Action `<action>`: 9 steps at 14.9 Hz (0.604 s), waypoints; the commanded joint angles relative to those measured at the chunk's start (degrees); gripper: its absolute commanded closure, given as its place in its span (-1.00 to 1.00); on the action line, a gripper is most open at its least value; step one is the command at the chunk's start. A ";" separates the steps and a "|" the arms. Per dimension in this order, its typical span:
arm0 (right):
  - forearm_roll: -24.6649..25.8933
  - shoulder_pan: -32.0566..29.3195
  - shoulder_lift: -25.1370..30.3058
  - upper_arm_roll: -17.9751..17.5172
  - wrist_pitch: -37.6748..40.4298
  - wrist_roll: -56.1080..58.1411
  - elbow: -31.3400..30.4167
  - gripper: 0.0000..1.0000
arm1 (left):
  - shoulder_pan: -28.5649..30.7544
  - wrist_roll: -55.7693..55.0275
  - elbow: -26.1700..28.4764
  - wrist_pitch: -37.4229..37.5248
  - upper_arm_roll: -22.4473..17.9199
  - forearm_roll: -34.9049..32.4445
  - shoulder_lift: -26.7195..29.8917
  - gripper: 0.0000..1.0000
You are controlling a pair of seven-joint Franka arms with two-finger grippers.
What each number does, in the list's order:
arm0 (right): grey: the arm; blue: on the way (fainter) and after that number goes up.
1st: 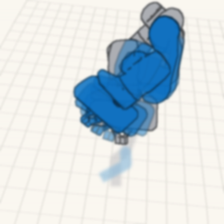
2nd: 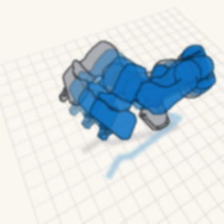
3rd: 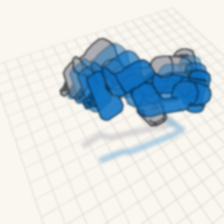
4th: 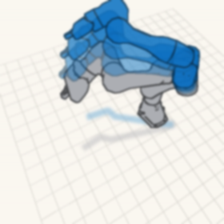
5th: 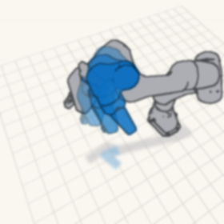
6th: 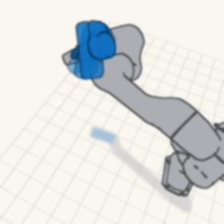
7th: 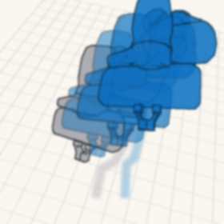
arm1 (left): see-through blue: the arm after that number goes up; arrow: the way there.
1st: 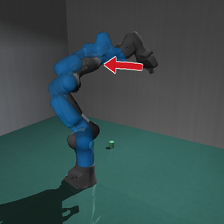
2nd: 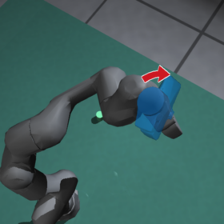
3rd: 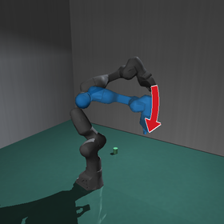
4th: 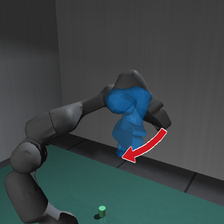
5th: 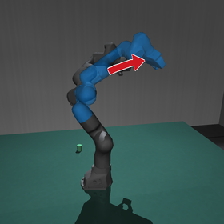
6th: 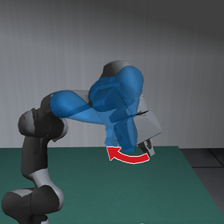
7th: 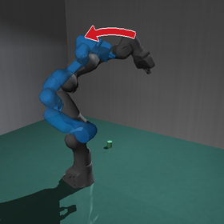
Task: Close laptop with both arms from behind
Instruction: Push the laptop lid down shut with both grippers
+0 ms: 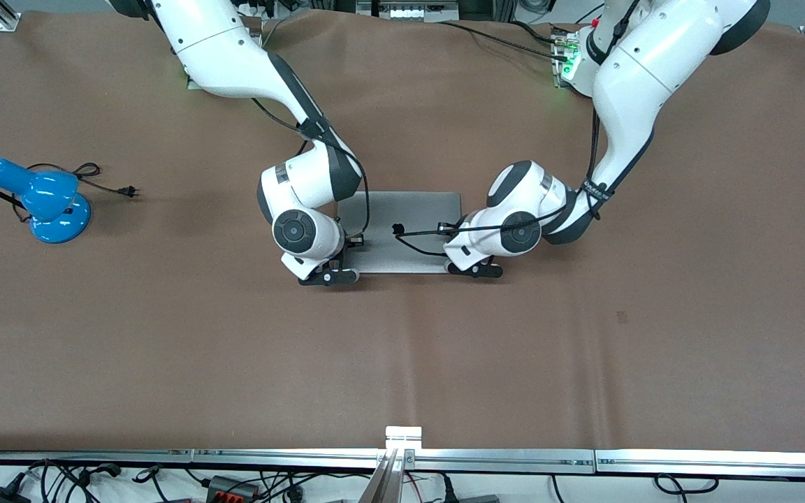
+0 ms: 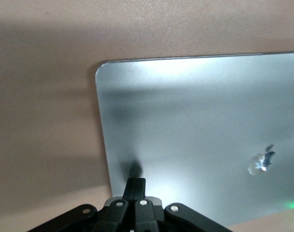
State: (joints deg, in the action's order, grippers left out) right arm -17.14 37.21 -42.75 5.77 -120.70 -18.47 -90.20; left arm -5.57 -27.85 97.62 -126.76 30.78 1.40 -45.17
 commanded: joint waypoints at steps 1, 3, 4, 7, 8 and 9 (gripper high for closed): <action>1.85 0.32 -0.93 0.03 -0.15 -0.95 1.16 1.00 | -3.83 -1.15 -2.26 -0.85 -3.09 -1.49 -0.89 0.99; 1.94 0.41 -0.67 0.12 -0.06 -0.86 1.34 1.00 | -3.40 -1.15 -2.35 -0.94 -3.09 -1.49 -0.80 0.99; 2.03 0.50 -0.23 0.20 0.20 -0.77 2.21 1.00 | -3.04 -1.15 -2.35 -0.51 -3.09 -1.57 -0.28 0.99; 4.73 0.33 4.50 1.52 2.73 -1.21 2.83 1.00 | -1.90 -2.55 -2.53 3.34 -3.09 -1.57 3.32 0.99; 6.49 -0.11 6.78 1.61 4.32 -1.13 2.92 1.00 | -0.94 -2.64 -3.22 5.80 -3.00 -1.66 5.16 0.99; 7.99 -0.20 9.07 2.22 5.64 -1.12 2.92 1.00 | 0.03 -2.56 -4.19 9.48 -3.00 -1.66 7.00 0.99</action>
State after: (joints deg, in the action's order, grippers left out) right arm -12.13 37.29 -39.60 7.12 -118.78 -18.49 -86.49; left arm -6.87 -28.86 94.22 -123.70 28.13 1.16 -43.46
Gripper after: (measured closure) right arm 0.991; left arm 0.991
